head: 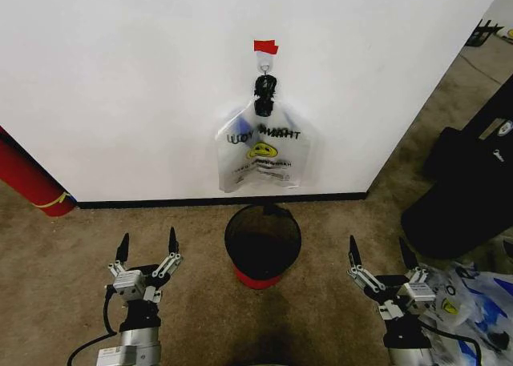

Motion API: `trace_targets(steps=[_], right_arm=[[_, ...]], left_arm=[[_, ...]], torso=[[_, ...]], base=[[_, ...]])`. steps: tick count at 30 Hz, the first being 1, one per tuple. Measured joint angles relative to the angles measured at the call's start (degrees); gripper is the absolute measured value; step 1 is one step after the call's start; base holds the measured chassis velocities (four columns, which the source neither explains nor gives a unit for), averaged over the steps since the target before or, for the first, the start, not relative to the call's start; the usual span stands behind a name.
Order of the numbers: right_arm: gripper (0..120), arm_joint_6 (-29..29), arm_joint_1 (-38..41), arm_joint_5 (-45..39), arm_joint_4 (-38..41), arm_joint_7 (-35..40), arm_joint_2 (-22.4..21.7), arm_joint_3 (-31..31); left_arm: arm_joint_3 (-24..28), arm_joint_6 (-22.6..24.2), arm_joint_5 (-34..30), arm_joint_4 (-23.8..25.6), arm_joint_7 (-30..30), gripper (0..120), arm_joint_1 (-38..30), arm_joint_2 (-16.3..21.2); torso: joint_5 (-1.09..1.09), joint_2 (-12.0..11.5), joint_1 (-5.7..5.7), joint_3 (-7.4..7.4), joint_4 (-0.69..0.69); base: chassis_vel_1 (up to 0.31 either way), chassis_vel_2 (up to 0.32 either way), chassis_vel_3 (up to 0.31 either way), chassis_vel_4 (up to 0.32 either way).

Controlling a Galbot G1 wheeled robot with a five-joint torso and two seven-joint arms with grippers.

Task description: Pick up the garbage bag from the wall and place it over the trash bin.

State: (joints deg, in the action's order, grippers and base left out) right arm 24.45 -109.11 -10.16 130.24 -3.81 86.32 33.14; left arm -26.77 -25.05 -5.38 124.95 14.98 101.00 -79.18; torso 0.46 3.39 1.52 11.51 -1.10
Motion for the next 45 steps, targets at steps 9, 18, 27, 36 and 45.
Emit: trace_targets(steps=[9,18,27,36,45], right_arm=[[100,1.1,0.1,0.7,-0.5,-0.7,0.6,0.0],[100,2.2,0.2,1.5,-1.4,-0.8,1.1,-0.4],[100,2.1,0.4,1.1,-1.5,-1.0,1.1,-0.2],[100,1.3,0.3,-1.0,-1.1,-1.0,1.2,-0.6],[100,2.0,0.2,-0.6,-1.8,-0.9,1.5,-0.6]], left_arm=[[0.0,-0.3,0.6,0.0,0.0,100,0.2,0.1],[0.0,-0.5,0.5,-0.2,0.0,100,0.2,0.1],[0.1,-0.5,0.7,-0.3,0.0,100,0.1,0.1],[0.3,-0.2,-0.6,-0.2,-0.1,100,0.1,0.5],[0.2,0.2,-0.8,-0.4,-0.1,100,-0.1,0.5]], torso=[[0.00,0.0,0.00,0.00,0.00],[0.00,0.0,0.00,0.00,0.00],[0.00,0.0,0.00,0.00,0.00],[0.01,0.0,0.00,0.00,0.00],[0.00,0.0,0.00,0.00,0.00]], base=[[0.000,0.000,0.000,0.000],[0.000,0.000,0.000,0.000],[0.000,0.000,0.000,0.000],[0.000,0.000,0.000,0.000],[0.000,0.000,0.000,0.000]])
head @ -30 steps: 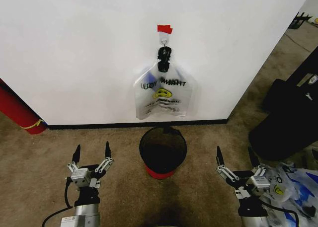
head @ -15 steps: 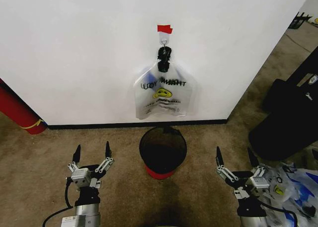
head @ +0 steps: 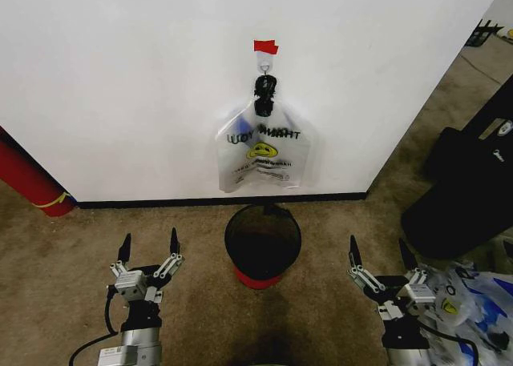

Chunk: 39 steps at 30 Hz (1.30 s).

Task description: Pick up the garbage bag from the wall and place it over the trash bin.

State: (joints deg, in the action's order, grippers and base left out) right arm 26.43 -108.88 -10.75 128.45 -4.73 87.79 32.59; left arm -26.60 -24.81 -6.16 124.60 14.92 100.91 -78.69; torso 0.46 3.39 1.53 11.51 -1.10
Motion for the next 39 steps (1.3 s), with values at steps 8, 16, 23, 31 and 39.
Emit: trace_targets(steps=[8,16,23,31,39], right_arm=[[100,0.9,-0.3,0.6,-0.8,-0.1,0.4,-0.5],[100,-0.5,-0.4,0.0,1.0,0.1,0.0,-0.4],[100,-1.5,-0.3,-0.2,1.3,0.6,0.0,-0.7],[100,-2.5,0.0,0.1,1.8,1.1,0.0,-0.7],[100,-2.7,-0.2,0.2,2.1,1.3,-0.2,-0.6]], left_arm=[[0.2,0.6,-0.1,0.5,0.0,100,0.0,0.0],[0.0,0.6,0.0,0.1,0.1,100,-0.2,0.0],[0.1,0.6,0.0,-0.2,0.1,100,-0.3,0.0],[0.1,0.6,0.1,0.0,0.1,100,-0.3,0.2],[0.3,0.6,0.2,0.0,0.1,100,-0.4,0.2]], torso=[[0.00,0.0,0.00,0.00,0.00],[0.00,0.0,0.00,0.00,0.00],[0.00,0.0,0.00,0.00,0.00],[0.00,0.0,0.00,0.00,0.00],[0.00,0.0,0.00,0.00,0.00]], base=[[0.000,0.000,0.000,0.000],[0.000,0.000,0.000,0.000],[0.000,0.000,0.000,0.000],[0.000,0.000,0.000,0.000],[0.000,0.000,0.000,0.000]])
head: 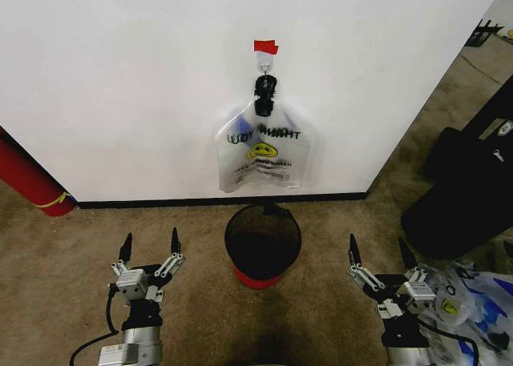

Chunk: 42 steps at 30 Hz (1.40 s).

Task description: Pick up the garbage bag from the wall and place it over the trash bin.

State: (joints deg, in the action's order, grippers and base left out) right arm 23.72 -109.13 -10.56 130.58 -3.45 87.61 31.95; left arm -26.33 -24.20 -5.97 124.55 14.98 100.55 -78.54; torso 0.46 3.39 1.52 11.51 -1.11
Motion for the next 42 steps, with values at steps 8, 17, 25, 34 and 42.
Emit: trace_targets(steps=[8,17,25,34,42], right_arm=[[100,-5.8,5.1,-7.7,-0.9,-2.8,-4.4,-0.4],[100,-11.5,13.6,-20.8,-4.5,-7.7,-10.1,-0.1],[100,-16.3,28.9,-26.9,-12.6,-7.8,-13.8,-4.9],[100,-18.6,40.6,-30.5,-18.6,-7.6,-15.4,-9.8],[100,-20.7,52.6,-33.3,-26.0,-6.6,-15.2,-15.5]], left_arm=[[-0.3,0.0,0.0,0.3,0.0,100,0.2,0.2],[0.2,1.0,0.5,-0.1,-0.1,100,-1.0,1.1],[-0.3,2.4,1.5,0.5,0.1,100,-1.1,0.4],[-0.9,2.6,2.7,0.4,0.3,100,-0.7,-0.8],[-1.3,2.6,3.5,-0.2,0.5,100,-0.5,-2.0]], torso=[[-0.01,0.0,0.00,0.00,0.01],[0.01,0.0,0.00,0.00,-0.04],[0.00,0.0,0.00,0.01,0.00],[0.01,0.0,0.00,0.01,-0.03],[0.01,0.0,0.00,0.01,0.00]], base=[[0.000,0.000,0.000,0.000],[0.000,0.000,0.000,0.000],[0.000,0.000,0.000,0.000],[0.000,0.000,0.000,0.000],[0.000,0.000,0.000,0.000]])
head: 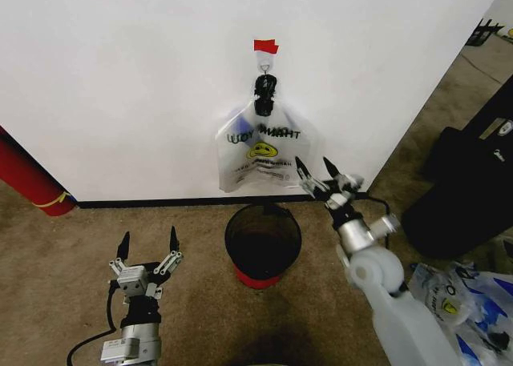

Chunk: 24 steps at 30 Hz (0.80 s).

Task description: Pick up the garbage bag from the wall and place it over the trash bin.

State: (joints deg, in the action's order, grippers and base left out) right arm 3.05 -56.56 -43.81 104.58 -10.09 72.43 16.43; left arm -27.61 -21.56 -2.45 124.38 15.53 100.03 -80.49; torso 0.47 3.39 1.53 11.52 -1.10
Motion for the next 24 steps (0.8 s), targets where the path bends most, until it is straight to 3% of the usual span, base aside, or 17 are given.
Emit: trace_targets(steps=[17,20,24], right_arm=[[100,-1.5,19.7,-4.5,-17.2,1.8,8.5,-7.1],[97,-1.2,20.9,-4.5,-18.3,1.8,9.5,-7.4],[84,-1.0,22.8,-4.4,-20.5,1.8,10.5,-7.9]], left_arm=[[-0.7,-0.6,0.0,-1.1,0.4,100,0.9,-0.7],[-0.8,-0.9,-0.2,-1.5,0.6,100,0.9,-0.7],[-1.2,-1.0,-0.6,-1.7,0.8,100,0.8,-0.5]], torso=[[-0.01,0.0,0.00,0.00,-0.01],[0.00,0.0,0.00,0.00,0.00],[-0.01,0.0,0.00,-0.01,0.00]], base=[[0.000,0.000,0.000,0.000],[0.000,0.000,0.000,0.000],[0.000,0.000,0.000,0.000]])
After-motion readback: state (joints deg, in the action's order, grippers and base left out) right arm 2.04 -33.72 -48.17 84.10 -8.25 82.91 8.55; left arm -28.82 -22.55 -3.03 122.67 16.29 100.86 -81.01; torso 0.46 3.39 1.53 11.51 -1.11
